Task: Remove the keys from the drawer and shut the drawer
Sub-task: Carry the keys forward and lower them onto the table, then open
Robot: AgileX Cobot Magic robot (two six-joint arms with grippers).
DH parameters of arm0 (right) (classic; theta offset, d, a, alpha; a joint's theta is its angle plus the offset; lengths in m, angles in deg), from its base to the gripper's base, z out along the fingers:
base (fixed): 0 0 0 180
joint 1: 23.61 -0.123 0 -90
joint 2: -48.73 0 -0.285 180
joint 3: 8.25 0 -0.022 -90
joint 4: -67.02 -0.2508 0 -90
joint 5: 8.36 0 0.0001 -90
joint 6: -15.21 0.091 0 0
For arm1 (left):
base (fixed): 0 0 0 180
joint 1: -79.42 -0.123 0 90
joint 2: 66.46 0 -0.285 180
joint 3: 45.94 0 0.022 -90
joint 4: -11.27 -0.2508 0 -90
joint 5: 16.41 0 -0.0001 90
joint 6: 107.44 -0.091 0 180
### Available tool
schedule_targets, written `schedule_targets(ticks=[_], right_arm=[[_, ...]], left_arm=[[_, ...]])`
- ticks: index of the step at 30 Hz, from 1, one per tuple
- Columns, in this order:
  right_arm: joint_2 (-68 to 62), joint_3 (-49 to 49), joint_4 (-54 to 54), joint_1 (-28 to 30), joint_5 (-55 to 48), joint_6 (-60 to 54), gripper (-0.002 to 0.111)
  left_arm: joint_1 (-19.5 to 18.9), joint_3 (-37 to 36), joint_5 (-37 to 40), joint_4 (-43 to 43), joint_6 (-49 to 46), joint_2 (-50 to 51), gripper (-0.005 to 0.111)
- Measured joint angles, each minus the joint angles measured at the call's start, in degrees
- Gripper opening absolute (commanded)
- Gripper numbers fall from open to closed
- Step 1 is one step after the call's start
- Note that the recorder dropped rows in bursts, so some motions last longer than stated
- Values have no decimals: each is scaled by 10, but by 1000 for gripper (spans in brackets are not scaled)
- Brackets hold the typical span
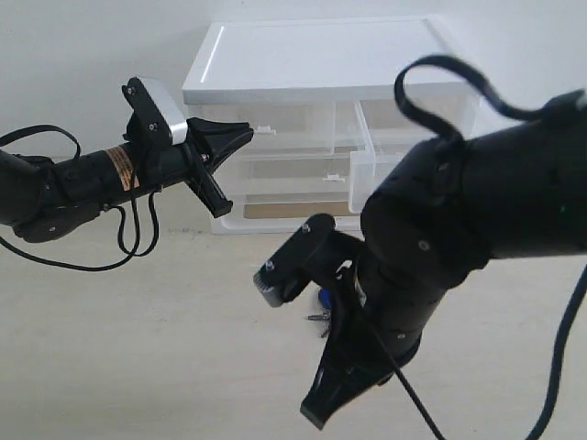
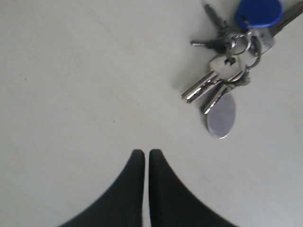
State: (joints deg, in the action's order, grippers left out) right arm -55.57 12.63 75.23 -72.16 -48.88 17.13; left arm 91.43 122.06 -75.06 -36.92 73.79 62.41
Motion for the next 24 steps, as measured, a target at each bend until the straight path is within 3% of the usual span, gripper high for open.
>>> schedule_targets(ticks=[9,14,24], right_arm=[[-75,15,4,0,101,2,0],[-113,14,95,4,120,64,0],[-133,-16,151,90,147,109,0]], left_arm=[[0,0,0,-1,7,0,4],[0,0,0,-1,7,0,4],[0,0,1,-1,7,0,4]])
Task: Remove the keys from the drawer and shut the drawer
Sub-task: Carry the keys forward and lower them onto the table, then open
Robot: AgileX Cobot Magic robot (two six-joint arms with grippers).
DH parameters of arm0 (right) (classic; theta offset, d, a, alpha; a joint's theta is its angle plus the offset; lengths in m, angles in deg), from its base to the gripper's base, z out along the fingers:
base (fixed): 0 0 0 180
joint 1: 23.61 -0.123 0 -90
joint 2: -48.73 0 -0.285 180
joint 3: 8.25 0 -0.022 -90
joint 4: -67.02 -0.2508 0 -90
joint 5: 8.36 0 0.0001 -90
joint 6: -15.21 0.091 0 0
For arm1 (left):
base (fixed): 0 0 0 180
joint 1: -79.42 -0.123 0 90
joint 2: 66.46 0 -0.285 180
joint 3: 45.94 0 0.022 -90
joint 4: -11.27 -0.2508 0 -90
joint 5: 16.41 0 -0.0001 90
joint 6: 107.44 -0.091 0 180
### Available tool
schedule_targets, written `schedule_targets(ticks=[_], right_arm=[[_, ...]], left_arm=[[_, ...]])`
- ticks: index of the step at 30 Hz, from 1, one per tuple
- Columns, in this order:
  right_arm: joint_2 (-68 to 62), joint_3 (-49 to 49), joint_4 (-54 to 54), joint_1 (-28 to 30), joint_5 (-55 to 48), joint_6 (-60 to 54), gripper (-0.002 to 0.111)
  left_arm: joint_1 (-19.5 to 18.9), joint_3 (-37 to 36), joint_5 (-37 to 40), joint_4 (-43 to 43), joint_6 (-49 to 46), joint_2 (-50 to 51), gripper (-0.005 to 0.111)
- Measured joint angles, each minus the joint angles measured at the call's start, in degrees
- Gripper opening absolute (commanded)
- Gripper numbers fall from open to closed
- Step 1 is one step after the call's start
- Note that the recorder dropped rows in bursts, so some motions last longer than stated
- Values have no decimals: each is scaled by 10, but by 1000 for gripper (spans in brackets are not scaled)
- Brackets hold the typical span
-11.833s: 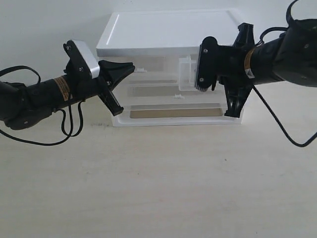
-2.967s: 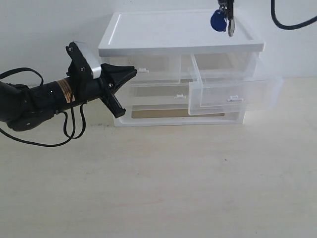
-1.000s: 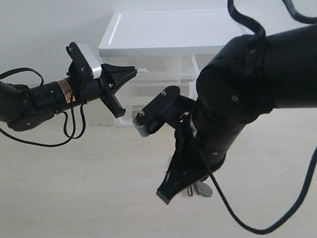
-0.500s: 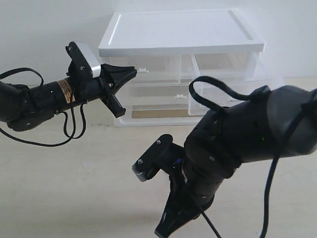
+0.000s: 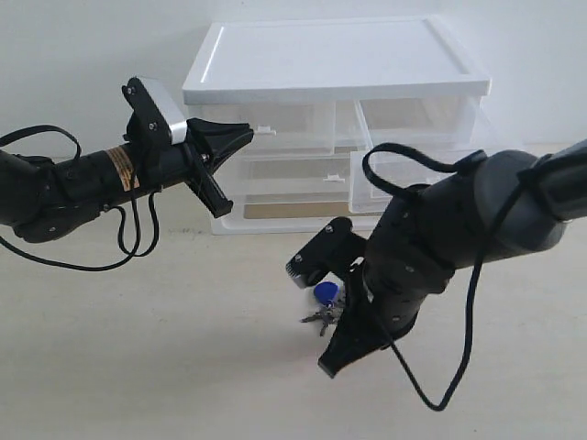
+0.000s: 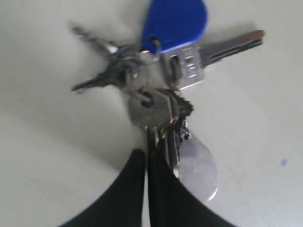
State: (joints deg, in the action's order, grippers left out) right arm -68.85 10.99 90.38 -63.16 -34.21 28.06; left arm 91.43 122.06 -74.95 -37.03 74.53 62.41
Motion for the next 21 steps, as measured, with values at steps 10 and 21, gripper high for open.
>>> schedule_targets(ticks=[10,21], right_arm=[[1,-61,-12,11,-63,-22,0],[129,-47,-101,-70,-88,-89,0]], left_arm=[[0,0,0,-1,0,0,4],[0,0,0,-1,0,0,4]])
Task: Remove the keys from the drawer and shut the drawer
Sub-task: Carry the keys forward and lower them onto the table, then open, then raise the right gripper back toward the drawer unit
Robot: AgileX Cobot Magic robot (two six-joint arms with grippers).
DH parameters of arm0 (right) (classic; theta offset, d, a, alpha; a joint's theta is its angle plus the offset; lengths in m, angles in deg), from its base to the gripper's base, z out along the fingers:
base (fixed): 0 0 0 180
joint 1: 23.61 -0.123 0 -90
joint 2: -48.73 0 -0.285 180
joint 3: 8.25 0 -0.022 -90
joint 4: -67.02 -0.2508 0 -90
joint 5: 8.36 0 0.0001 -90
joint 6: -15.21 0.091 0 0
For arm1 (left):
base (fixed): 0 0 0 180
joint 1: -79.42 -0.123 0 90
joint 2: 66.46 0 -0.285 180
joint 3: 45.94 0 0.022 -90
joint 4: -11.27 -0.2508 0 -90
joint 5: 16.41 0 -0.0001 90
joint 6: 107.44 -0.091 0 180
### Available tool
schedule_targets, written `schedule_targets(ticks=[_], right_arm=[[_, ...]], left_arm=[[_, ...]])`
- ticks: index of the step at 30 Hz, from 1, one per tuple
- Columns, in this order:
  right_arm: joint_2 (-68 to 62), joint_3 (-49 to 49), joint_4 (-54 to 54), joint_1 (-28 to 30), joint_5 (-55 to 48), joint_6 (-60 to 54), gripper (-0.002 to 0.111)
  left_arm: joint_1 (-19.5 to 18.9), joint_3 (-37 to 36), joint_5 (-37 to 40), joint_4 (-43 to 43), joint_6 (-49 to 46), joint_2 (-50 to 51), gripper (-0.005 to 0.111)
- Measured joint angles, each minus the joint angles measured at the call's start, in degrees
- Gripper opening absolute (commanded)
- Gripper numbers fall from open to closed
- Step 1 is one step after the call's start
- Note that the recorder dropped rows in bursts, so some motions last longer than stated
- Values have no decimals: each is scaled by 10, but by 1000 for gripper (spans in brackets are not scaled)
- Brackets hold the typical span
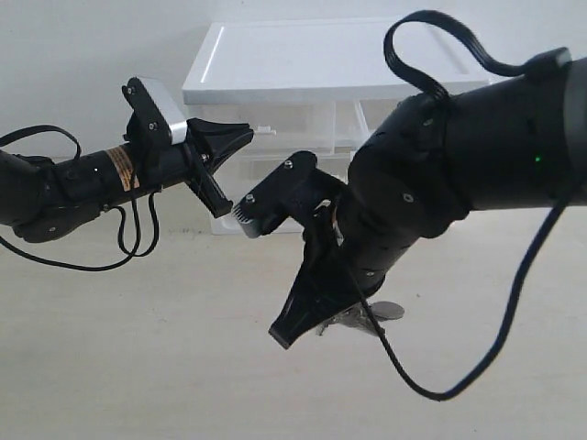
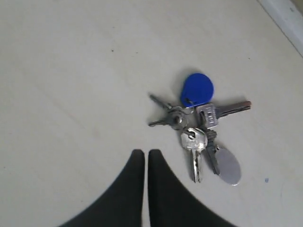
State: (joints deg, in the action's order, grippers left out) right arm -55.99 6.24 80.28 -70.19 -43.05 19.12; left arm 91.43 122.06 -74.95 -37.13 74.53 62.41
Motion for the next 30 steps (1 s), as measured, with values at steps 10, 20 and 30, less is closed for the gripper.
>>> schedule_targets(ticks=[10,20,30], right_arm=[[171,174,500,31,123,544,0],[132,234,860,33,-3,980,0],[45,96,869,157,123,963,0]], left_arm=[[0,0,0,0,0,0,4],[0,0,0,0,15,0,4],[0,0,0,0,24,0,4]])
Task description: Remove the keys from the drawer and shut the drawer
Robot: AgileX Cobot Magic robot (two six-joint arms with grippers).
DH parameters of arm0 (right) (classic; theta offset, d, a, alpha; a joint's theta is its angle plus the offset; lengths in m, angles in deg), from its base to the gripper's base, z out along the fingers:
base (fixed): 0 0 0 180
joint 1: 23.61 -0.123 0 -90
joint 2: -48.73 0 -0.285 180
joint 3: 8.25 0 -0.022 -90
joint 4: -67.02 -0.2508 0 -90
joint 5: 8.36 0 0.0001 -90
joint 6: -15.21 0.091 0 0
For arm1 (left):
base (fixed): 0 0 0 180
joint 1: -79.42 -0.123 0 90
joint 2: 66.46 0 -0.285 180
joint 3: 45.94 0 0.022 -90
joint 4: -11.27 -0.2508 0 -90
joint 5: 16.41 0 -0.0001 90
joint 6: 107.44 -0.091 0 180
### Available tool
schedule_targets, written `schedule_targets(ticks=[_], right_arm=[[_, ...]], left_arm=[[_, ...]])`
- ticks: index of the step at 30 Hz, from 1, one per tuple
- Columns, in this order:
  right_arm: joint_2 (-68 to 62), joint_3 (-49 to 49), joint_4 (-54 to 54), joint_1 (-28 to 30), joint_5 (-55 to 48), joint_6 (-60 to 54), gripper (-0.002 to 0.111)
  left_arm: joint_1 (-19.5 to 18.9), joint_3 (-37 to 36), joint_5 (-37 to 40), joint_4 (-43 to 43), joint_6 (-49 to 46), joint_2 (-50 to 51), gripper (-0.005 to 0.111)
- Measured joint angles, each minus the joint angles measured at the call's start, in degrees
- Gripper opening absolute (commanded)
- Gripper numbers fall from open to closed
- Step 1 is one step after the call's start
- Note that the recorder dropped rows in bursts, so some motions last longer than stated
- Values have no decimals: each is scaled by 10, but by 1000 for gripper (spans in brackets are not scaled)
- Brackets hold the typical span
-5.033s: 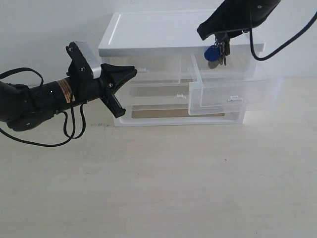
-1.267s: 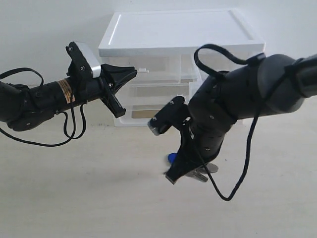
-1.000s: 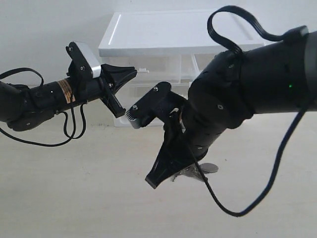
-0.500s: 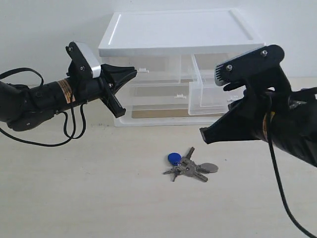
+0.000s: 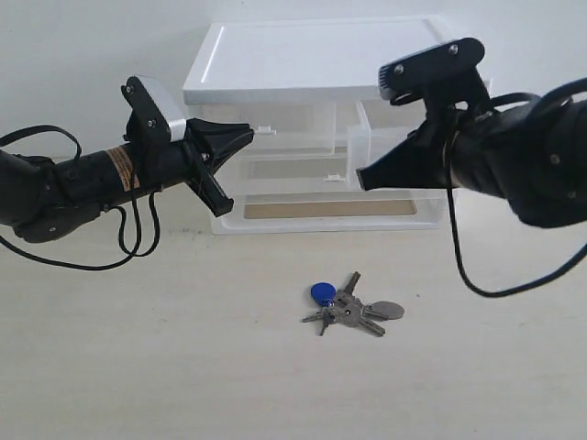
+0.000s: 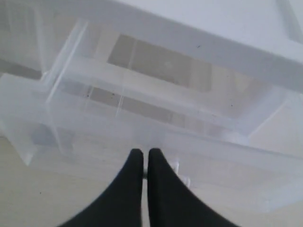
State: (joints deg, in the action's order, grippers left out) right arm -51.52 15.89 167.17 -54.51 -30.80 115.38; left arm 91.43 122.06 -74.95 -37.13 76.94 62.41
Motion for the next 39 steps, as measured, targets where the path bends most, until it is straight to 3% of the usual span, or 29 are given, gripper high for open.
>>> schedule_targets(ticks=[8,26,34,39], right_arm=[[-19,-54,-4,69,100,1,0],[-110,-121,-5,69,180,-24,0],[-17,-85,-4,73,186,-24,0],[57,-47,-3,74,171,-14,0]], left_arm=[[0,0,0,0,0,0,4],[0,0,-1,0,-15,0,4],[0,-1,-18,-41,-5,-8,4],[0,-48,-14,-64,51,-97,4]])
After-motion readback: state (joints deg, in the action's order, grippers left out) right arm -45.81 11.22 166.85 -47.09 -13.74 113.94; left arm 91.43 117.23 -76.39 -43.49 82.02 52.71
